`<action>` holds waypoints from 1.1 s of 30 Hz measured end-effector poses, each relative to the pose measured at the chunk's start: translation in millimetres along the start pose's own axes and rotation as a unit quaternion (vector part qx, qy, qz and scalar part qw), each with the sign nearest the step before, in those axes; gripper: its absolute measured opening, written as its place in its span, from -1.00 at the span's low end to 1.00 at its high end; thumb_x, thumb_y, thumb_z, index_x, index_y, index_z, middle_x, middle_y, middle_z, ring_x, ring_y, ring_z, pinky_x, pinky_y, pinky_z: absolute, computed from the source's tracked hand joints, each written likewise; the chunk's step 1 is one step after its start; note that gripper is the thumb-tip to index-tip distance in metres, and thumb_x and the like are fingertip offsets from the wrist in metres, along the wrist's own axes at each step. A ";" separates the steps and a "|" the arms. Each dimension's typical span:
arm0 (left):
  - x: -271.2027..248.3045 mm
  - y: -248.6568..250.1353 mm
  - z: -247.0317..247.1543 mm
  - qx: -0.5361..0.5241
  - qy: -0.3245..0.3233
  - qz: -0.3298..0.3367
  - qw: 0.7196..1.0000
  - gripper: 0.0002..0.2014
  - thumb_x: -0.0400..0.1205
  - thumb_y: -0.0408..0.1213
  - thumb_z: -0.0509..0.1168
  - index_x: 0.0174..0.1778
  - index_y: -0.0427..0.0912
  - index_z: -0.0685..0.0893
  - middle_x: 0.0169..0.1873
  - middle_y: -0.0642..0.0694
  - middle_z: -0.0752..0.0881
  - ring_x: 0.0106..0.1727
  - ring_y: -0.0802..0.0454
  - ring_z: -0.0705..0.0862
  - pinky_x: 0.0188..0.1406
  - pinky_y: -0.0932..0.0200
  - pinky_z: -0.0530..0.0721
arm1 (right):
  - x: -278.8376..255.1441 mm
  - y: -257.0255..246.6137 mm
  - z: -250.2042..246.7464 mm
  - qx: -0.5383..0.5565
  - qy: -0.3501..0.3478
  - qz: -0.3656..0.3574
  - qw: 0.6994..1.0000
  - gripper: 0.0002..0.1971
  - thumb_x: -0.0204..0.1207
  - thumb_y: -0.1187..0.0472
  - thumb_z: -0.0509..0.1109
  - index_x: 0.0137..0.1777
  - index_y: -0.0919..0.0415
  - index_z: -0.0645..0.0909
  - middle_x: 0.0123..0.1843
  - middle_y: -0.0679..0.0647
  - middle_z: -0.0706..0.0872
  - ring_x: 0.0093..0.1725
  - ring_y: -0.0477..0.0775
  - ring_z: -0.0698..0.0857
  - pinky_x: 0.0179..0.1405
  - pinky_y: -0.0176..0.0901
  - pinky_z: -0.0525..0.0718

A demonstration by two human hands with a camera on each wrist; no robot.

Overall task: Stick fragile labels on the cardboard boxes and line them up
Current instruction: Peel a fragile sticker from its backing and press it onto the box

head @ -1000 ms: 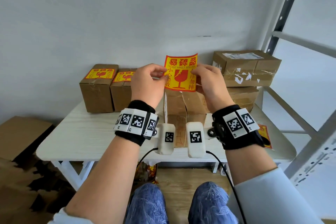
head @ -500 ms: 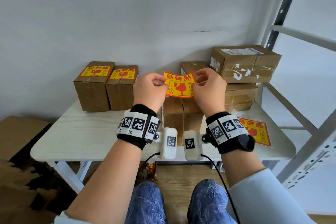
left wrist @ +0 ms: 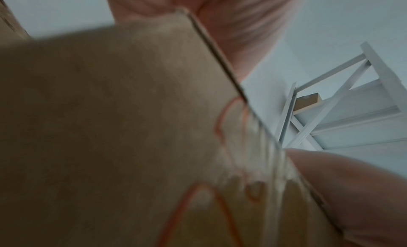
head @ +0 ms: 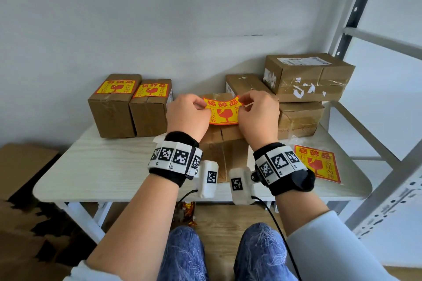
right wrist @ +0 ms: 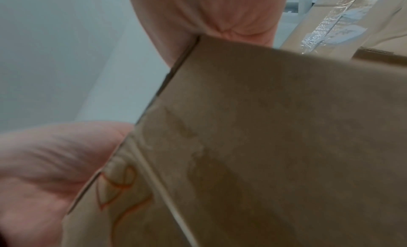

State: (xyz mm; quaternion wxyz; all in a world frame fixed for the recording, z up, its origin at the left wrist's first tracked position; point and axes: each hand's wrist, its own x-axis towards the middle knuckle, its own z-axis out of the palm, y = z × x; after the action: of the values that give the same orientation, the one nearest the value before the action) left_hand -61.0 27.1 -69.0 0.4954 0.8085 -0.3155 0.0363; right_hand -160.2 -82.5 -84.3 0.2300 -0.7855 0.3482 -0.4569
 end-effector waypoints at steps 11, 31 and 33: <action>-5.9 -0.9 -8.0 0.045 0.039 -0.011 0.998 -0.84 0.55 -0.21 0.39 0.01 -0.03 0.81 -0.13 0.07 0.82 -0.08 0.10 0.72 -0.04 0.24 0.57 | -0.6 0.3 6.7 -0.019 0.008 -0.093 0.995 -0.77 0.42 0.45 0.33 -0.02 0.27 0.77 0.00 0.14 0.74 -0.10 0.19 0.71 -0.13 -0.13 0.55; 3.3 -7.5 -5.3 0.072 0.004 -0.018 0.997 -0.81 0.62 -0.23 0.37 0.10 -0.06 0.82 0.04 -0.04 0.83 0.09 -0.01 0.76 0.15 0.10 0.67 | -0.5 -2.2 6.1 -0.044 -0.032 -0.095 0.994 -0.80 0.47 0.44 0.33 -0.04 0.29 0.77 -0.02 0.18 0.70 -0.10 0.20 0.69 -0.10 0.03 0.68; 4.5 -7.2 -5.6 0.082 -0.005 -0.019 0.996 -0.81 0.62 -0.23 0.37 0.10 -0.05 0.82 0.06 -0.05 0.82 0.13 -0.03 0.75 0.21 0.05 0.68 | -0.1 -2.7 6.6 -0.046 -0.031 -0.095 0.994 -0.81 0.47 0.44 0.34 -0.04 0.30 0.77 -0.02 0.20 0.70 -0.10 0.21 0.69 -0.09 0.04 0.68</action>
State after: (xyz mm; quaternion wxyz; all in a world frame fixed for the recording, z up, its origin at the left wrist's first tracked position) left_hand -52.1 31.9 -70.1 0.4265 0.8523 -0.2989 0.0484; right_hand -153.6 -80.4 -85.6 0.1598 -0.8389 0.2852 -0.4352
